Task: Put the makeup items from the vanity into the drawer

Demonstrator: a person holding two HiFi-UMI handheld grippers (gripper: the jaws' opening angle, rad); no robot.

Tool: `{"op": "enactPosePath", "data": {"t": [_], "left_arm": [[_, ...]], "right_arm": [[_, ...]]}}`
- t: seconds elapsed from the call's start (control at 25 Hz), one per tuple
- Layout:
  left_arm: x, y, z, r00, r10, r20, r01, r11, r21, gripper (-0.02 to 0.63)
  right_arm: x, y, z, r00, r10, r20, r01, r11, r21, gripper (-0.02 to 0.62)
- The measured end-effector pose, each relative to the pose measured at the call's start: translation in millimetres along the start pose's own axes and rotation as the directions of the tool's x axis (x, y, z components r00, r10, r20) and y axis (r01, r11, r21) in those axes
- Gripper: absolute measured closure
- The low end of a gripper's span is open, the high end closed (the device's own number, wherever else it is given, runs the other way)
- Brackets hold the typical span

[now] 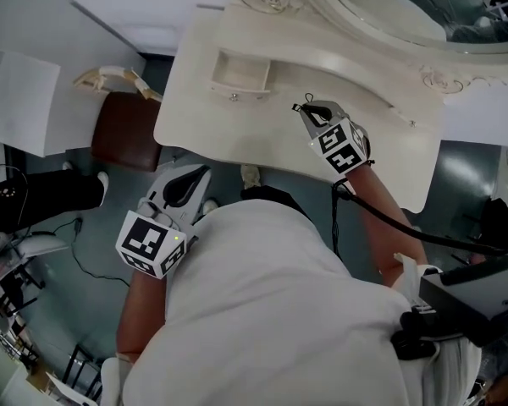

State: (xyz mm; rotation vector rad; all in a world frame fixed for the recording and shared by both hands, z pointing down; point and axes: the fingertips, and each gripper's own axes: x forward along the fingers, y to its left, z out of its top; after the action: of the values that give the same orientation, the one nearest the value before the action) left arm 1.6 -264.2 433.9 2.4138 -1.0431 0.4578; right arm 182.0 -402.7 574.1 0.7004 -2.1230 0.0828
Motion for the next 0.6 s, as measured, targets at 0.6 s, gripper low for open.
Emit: {"op": "enactPosePath", "data": {"t": [0.6], "left_arm": [[-32.7, 34.6, 4.4, 0.991, 0.134, 0.026, -0.132, 0.990, -0.054, 0.603]], "right_arm": [[59.9, 5.6, 128.9, 0.984, 0.164, 0.062, -0.151, 0.972, -0.181, 0.581]]}}
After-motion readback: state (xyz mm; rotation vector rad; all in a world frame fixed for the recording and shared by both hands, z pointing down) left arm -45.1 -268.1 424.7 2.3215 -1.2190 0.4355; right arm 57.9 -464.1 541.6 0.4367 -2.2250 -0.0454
